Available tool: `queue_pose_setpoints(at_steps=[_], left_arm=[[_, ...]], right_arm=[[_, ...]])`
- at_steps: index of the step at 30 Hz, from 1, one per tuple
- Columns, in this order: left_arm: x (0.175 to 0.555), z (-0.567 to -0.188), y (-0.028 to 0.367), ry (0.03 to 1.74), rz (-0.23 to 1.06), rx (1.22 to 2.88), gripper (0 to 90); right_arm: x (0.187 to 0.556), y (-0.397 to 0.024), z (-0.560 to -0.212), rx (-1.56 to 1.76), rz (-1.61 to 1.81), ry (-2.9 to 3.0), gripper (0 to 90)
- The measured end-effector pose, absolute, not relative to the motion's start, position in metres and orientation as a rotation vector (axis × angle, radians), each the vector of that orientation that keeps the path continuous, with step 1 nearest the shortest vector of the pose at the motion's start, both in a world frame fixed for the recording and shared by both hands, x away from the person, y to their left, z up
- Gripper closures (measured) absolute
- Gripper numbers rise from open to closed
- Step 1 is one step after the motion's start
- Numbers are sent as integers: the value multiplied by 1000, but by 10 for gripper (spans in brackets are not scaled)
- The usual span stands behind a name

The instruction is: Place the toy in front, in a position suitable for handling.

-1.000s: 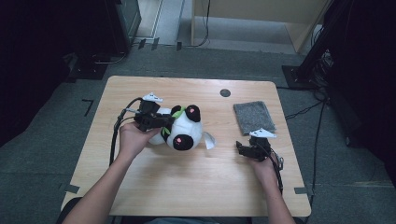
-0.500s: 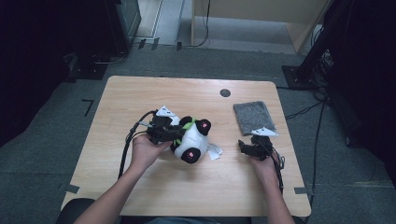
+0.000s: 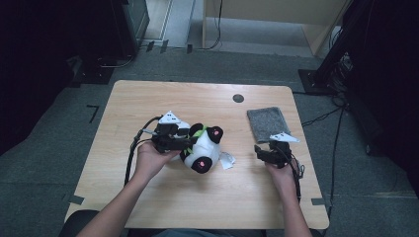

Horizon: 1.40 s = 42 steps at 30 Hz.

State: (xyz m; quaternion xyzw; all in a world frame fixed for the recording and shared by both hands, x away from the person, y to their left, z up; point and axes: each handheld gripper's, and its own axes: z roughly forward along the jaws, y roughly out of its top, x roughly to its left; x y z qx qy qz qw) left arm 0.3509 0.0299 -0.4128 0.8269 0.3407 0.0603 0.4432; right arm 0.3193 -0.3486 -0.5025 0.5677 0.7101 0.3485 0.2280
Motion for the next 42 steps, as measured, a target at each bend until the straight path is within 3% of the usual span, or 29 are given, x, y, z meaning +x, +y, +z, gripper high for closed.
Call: queue_pose_setpoints(at_steps=[10,25,42], left_arm=[[351,-407,49,813,132,2047,362],[360,-411,96,804,192,2055,329],[362,-432,125,850,176,2028,314]], right_arm=[[335,-353,-491,1576,1004,1914,253],[372,-364,-490,1592,1022,1915,257],[414,-363,-503,1573,945,1951,174]])
